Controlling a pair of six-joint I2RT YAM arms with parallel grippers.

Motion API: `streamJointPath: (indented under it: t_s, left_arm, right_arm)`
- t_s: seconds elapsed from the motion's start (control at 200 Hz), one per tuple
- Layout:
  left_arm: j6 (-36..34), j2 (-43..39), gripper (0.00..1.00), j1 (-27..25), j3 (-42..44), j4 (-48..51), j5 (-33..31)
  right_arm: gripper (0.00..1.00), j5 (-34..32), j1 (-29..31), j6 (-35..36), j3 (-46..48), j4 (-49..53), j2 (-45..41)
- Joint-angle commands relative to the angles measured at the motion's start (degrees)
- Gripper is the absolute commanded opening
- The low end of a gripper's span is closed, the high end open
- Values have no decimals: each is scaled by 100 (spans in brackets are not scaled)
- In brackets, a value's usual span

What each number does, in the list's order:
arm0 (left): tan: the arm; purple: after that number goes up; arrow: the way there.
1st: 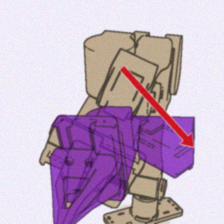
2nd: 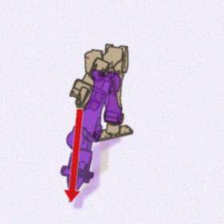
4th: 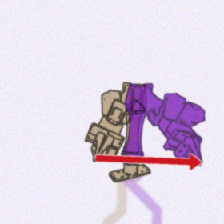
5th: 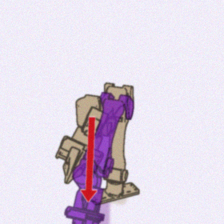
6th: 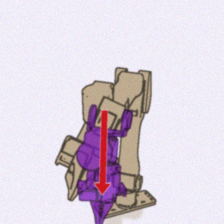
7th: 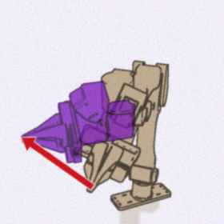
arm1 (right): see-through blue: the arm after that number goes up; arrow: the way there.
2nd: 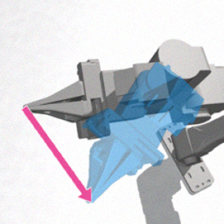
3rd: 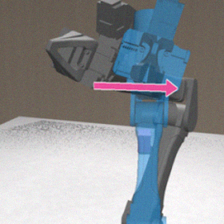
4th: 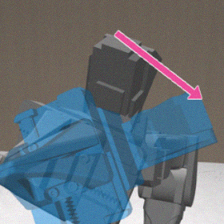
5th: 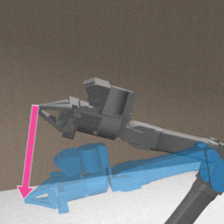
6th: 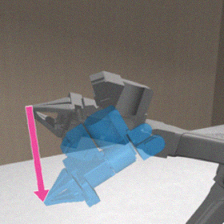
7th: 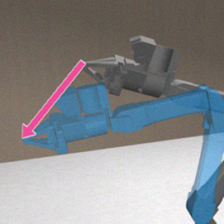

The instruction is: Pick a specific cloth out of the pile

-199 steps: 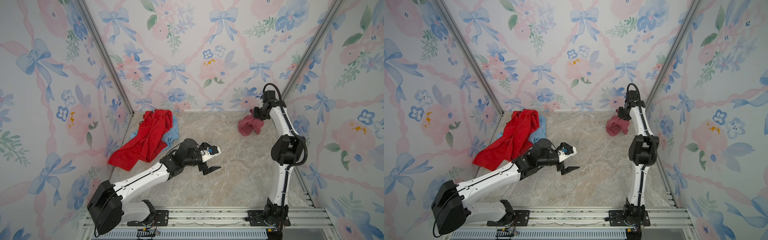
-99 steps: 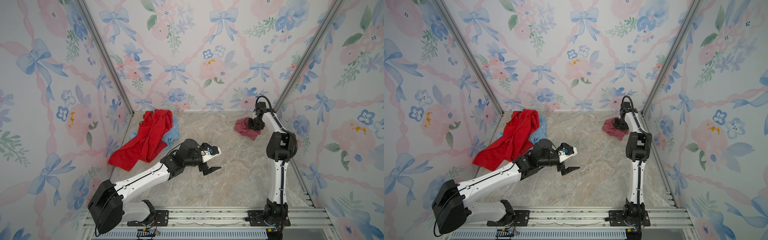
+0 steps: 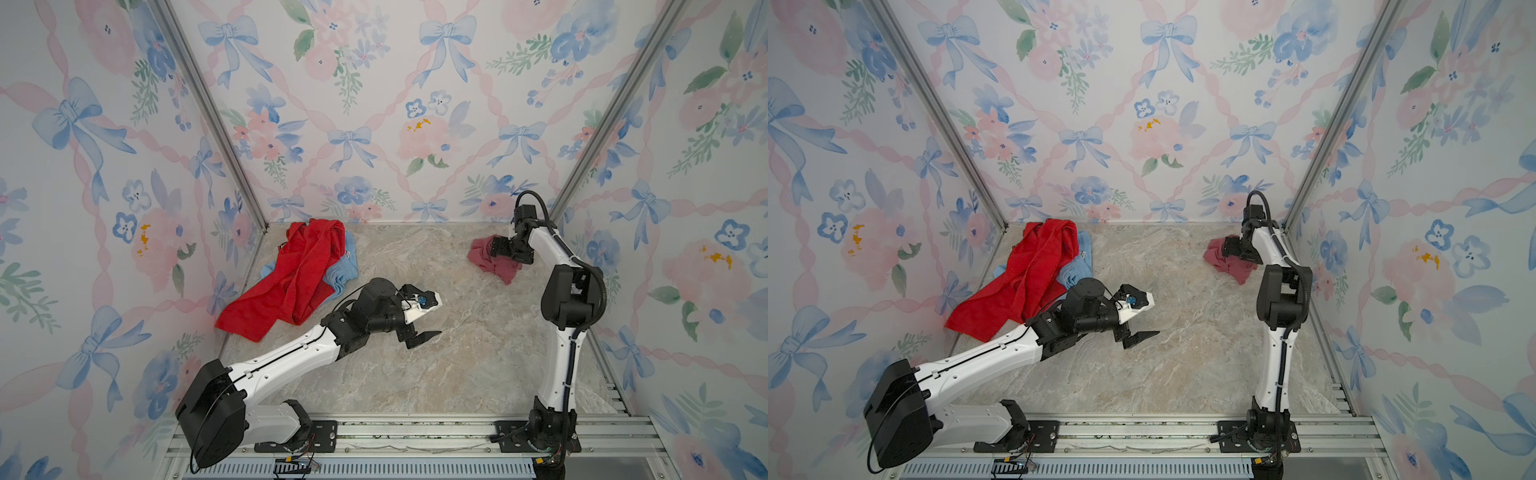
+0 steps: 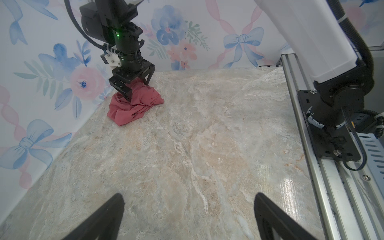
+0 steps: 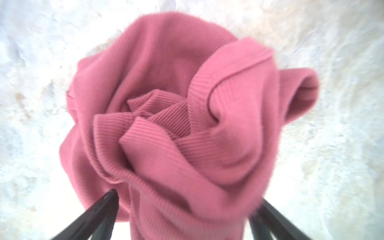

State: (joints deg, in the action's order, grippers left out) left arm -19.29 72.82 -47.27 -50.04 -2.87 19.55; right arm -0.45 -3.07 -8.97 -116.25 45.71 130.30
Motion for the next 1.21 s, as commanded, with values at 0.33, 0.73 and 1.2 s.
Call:
streamJointPath:
  t_s: [0.33, 0.73, 1.2]
  left_arm:
    - [125, -187, 98, 104, -3, -120, -336]
    - [2358, -898, 98, 3031, 296, -1141, -2063]
    - [2095, -1948, 98, 3151, 4603, -4935, -5629]
  right_arm:
    - [97, 326, 197, -85, 1873, -1058, -2678]
    - [97, -1023, 918, -235, 7234, -4269, -8160]
    - [97, -2230, 718, 27, 9611, -4274, -8871]
